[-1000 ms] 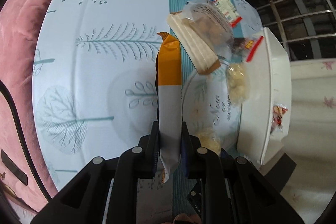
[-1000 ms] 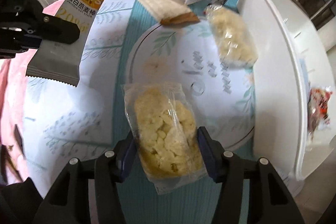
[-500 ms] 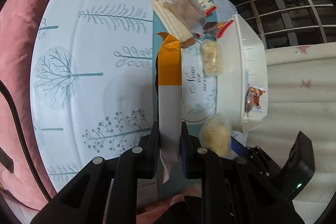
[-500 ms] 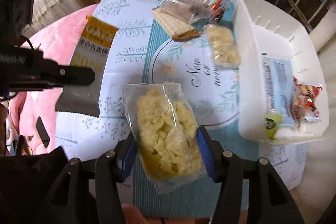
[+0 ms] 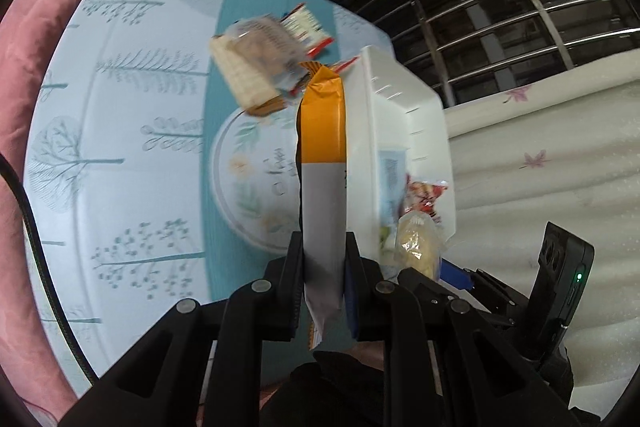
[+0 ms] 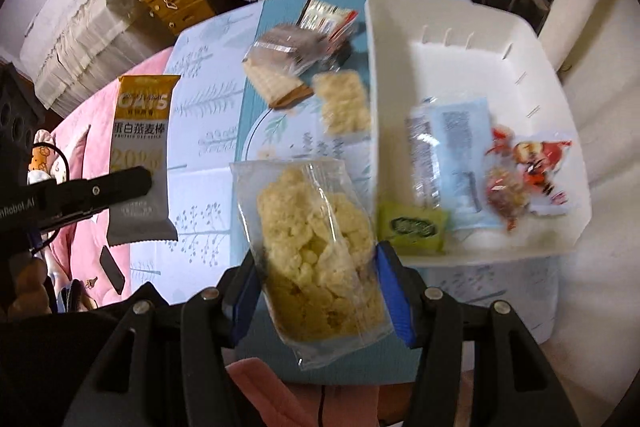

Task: Organize snacks
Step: 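Carry the OATS bar with the left tool while the right tool carries the puffed-snack bag to the tray, then open the left tool over the tray while the right tool releases the puffed-snack bag into it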

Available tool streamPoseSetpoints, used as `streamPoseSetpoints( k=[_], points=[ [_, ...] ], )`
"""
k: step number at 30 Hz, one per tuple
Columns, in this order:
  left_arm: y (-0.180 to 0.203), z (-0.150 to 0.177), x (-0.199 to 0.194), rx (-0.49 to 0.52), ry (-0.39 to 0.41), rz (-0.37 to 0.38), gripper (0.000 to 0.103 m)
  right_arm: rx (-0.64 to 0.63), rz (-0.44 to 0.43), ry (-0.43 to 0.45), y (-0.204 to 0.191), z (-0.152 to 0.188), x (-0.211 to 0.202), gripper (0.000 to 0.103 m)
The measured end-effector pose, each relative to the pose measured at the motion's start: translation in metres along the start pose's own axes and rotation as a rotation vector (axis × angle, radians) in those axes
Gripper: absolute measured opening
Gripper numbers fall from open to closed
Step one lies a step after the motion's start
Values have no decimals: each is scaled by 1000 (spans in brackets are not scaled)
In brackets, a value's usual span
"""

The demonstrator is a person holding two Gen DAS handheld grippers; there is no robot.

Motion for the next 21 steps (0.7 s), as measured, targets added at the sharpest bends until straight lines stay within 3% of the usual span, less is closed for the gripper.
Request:
streamPoseSetpoints(
  k=[10,21],
  points=[
    [85,4,24,46,88,48,15,-34,-58,32,63,-14,-31,55],
    [165,1,80,89,122,107,15,-42,-16,56,148,-24,-47,55]
  ],
)
Point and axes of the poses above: each gripper's, at about its wrist camera, not at the fingertips, and x roughly the way its jaws point, y to its right, z to its underside, the point moved 8 cm from there along x, roughly the way its jaws point, and after that the axes turned 5 degrees about -y, right-handed, at the moved point
